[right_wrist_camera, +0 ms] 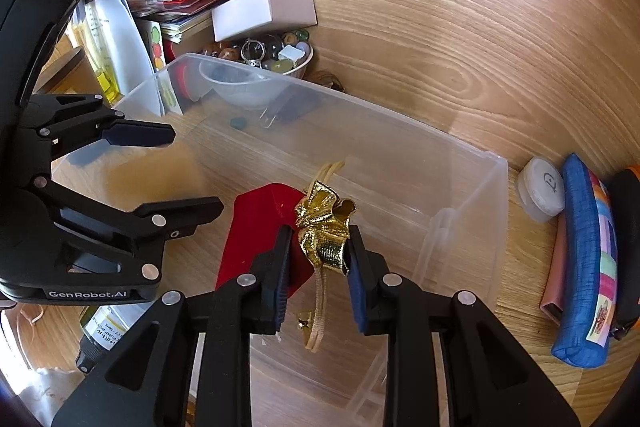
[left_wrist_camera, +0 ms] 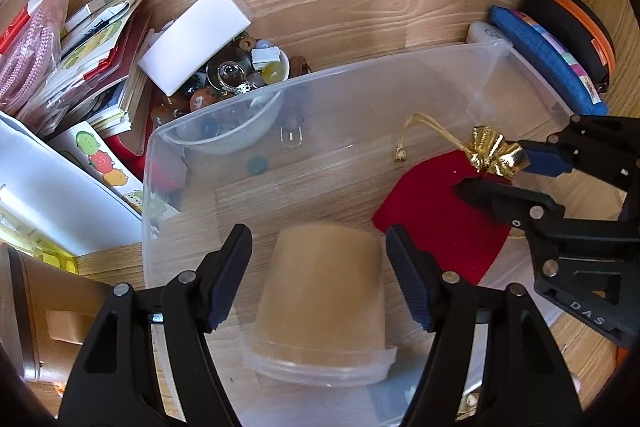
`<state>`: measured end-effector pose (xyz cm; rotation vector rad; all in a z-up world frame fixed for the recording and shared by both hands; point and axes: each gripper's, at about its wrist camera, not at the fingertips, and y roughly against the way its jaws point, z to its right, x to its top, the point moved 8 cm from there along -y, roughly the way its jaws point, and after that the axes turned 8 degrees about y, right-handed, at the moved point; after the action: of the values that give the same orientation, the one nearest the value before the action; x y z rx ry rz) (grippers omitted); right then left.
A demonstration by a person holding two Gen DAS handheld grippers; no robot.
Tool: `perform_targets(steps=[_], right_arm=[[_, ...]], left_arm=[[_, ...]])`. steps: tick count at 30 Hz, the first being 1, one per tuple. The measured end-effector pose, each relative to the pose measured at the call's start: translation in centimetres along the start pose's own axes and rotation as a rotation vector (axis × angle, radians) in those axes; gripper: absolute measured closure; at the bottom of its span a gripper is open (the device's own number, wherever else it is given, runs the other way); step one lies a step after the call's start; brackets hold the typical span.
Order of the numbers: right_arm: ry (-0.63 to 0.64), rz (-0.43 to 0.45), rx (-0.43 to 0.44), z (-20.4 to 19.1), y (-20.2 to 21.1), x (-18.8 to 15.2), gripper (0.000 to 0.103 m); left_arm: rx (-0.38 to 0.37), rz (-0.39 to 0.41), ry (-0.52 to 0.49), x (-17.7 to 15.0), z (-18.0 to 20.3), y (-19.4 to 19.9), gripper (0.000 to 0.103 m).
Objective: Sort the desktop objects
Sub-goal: 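Open both grippers to drop the pouch and container into the box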
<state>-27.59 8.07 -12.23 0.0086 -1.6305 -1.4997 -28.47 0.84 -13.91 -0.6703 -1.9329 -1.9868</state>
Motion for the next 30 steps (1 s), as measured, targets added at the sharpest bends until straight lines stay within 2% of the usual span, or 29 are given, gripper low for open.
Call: perform_targets(steps=[5, 8, 12, 21, 24, 28, 30], right_arm=[[0.008, 0.006, 0.006, 0.1, 0.2, 0.0, 0.076], [0.013, 0.017, 0.010, 0.1, 0.6, 0.0, 0.071], [0.030, 0.043, -0.026, 0.2, 1.4, 0.2, 0.054], [0.019, 0.091, -0.039, 0.9, 3.0, 0.6, 0.053], [0.000, 0.105, 0.005, 1.0, 3.2, 0.8, 0.053], [-0.012, 0.119, 0.020, 1.2, 3.7, 0.8, 0.052], [-0.022, 0.131, 0.032, 1.3, 4.1, 0.9, 0.052]], left_arm=[[0.009, -0.002, 0.004, 0.1, 0.2, -0.3, 0.033], [0.027, -0.001, 0.009, 0.0, -0.1, -0.1, 0.031], [0.036, 0.008, 0.022, -0.1, -0.5, 0.4, 0.030], [0.055, 0.035, 0.034, 0.0, -1.2, 1.9, 0.029], [0.055, 0.048, 0.038, 0.0, -1.5, 2.6, 0.029], [0.057, 0.067, 0.046, 0.0, -1.6, 3.7, 0.028], [0.060, 0.084, 0.050, 0.1, -1.8, 4.4, 0.025]])
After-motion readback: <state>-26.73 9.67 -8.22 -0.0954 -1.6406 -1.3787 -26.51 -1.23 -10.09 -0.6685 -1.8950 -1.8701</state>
